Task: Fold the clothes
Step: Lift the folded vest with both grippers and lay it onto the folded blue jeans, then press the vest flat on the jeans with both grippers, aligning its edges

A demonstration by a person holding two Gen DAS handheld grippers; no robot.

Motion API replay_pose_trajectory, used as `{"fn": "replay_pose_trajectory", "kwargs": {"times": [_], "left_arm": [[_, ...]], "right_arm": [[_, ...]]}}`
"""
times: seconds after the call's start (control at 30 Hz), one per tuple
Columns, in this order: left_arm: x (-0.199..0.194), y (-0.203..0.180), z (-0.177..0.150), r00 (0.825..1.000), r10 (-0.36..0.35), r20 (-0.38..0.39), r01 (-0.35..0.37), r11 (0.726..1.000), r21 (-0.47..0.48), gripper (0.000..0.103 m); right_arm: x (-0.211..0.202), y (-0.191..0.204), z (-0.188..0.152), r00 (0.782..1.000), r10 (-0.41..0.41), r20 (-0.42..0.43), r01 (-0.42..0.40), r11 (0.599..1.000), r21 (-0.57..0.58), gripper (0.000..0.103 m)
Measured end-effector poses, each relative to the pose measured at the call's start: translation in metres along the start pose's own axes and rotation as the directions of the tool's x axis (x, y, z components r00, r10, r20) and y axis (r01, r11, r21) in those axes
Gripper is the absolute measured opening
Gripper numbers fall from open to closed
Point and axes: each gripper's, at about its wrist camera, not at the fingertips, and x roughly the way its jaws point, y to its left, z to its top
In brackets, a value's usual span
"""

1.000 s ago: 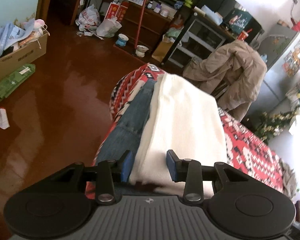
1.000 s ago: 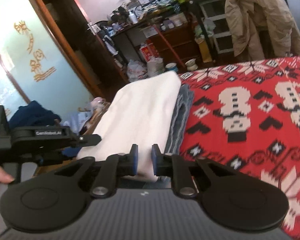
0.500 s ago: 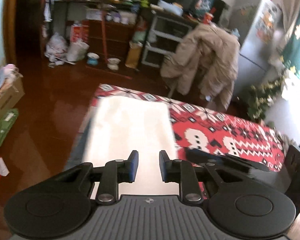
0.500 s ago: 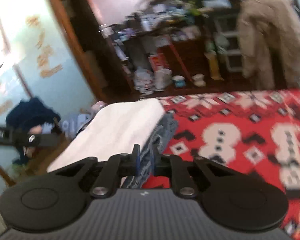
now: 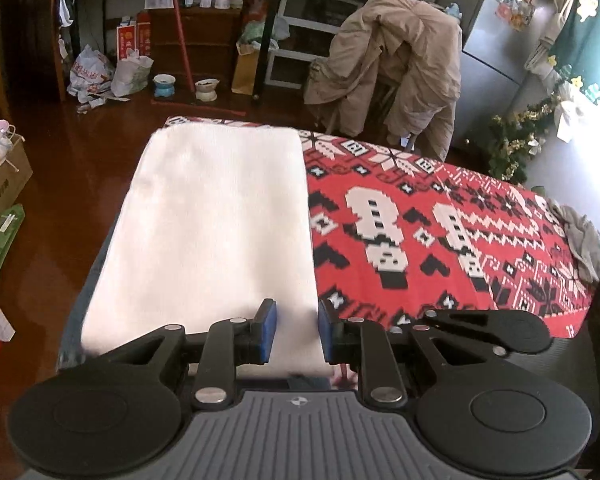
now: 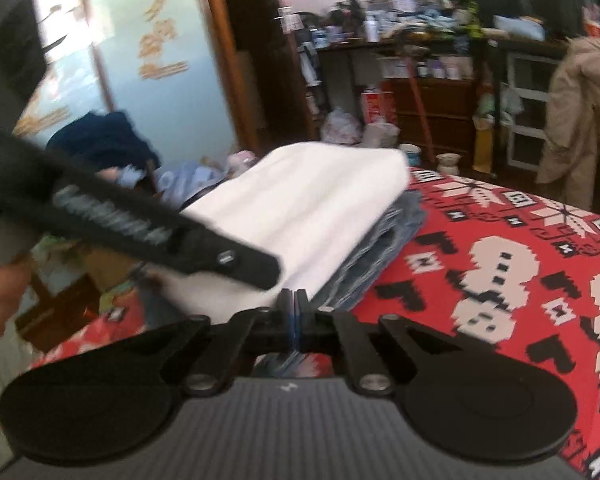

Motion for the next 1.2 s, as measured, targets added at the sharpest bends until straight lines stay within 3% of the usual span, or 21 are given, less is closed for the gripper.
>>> {"fn": "replay_pose_trajectory", "kwargs": {"times": [0.17, 0.3, 0.47, 0.6, 0.73, 1.07, 1.2], "left_arm": [[-0.013, -0.003, -0.005, 1.000, -0.011, -0.013, 0.011, 1.000, 0.007, 0.021], [-0.011, 0.002, 0.015, 0.999, -0.011, 0.030, 0.012, 0.999, -0.033, 0.021], [0.019, 0.012, 0.056, 0.999, 0.012, 0.050, -0.008, 0.996, -0.085, 0.020], [0.048, 0.014, 0.082, 0.998, 0.046, 0.047, -0.043, 0.997, -0.069, 0.020], [0.072, 0.022, 0.102, 0.999, 0.028, 0.036, -0.025, 0.995, -0.093, 0.020], [0.082, 0.030, 0.113, 0.998, -0.007, 0.056, 0.015, 0.989, -0.144, 0.020], [0.083, 0.034, 0.113, 0.998, -0.010, 0.064, 0.021, 0.985, -0.171, 0.020]], "right_arm": [[-0.022, 0.003, -0.009, 0.999, 0.045, 0.001, -0.045, 0.999, -0.012, 0.003], [-0.023, -0.020, 0.005, 0.999, 0.007, 0.039, -0.008, 1.000, 0.023, 0.005], [0.013, -0.055, 0.039, 0.999, -0.010, 0.040, 0.008, 0.999, 0.051, 0.004], [0.039, -0.069, 0.057, 0.999, -0.009, 0.040, 0.008, 1.000, 0.026, 0.004], [0.064, -0.092, 0.070, 0.998, -0.036, 0.048, 0.034, 0.998, 0.045, 0.005], [0.109, -0.137, 0.087, 0.994, -0.096, 0.049, 0.089, 0.987, 0.133, 0.005], [0.108, -0.135, 0.078, 0.995, -0.093, 0.040, 0.089, 0.991, 0.097, 0.007]]}}
